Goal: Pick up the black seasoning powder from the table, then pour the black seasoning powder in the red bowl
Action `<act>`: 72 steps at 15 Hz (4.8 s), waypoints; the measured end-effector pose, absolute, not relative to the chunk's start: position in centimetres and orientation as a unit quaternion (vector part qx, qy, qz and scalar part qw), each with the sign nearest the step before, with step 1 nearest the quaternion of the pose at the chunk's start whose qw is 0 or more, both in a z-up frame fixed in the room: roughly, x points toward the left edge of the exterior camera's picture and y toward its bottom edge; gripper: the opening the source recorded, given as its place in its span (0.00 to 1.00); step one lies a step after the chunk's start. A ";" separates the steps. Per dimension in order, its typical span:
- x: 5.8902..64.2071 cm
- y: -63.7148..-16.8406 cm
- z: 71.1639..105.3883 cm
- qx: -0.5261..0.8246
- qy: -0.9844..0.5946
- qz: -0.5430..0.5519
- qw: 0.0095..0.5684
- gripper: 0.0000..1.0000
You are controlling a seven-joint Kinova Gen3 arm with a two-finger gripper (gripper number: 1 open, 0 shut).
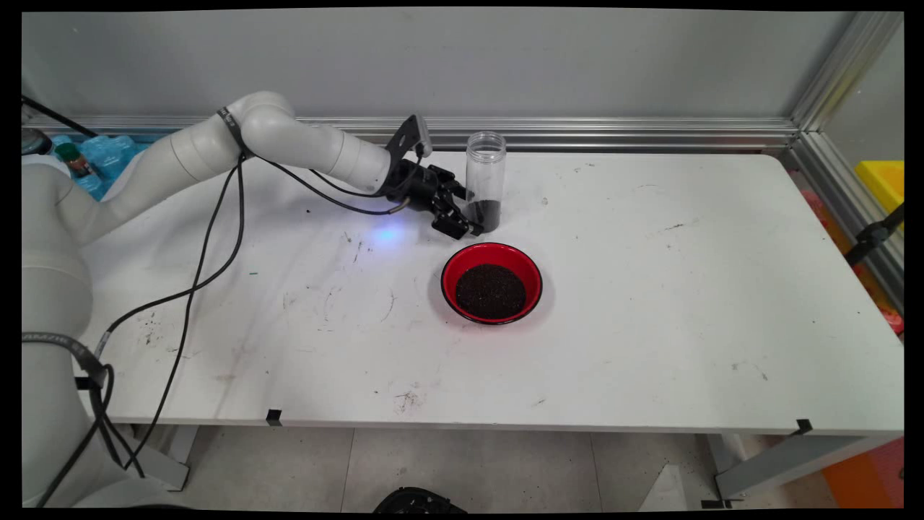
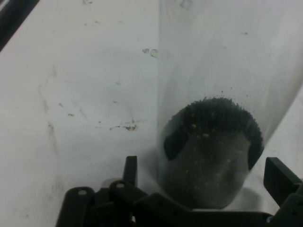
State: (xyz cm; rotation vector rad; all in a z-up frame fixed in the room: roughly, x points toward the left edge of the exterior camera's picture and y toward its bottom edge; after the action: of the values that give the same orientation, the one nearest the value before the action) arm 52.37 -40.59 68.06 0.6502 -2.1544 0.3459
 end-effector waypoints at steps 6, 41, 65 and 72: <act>51.8 -40.8 67.5 0.256 -0.858 0.133 0.425 0.00; 51.8 -36.1 80.2 -0.002 -0.887 0.347 0.303 0.00; 49.1 -34.3 79.7 -0.375 -0.751 0.533 0.110 0.00; 48.2 -33.9 78.8 -0.437 -0.692 0.570 0.066 0.00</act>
State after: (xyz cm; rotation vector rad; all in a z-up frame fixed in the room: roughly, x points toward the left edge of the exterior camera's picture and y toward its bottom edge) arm 48.20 -33.91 78.83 -1.3189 -2.0886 1.7190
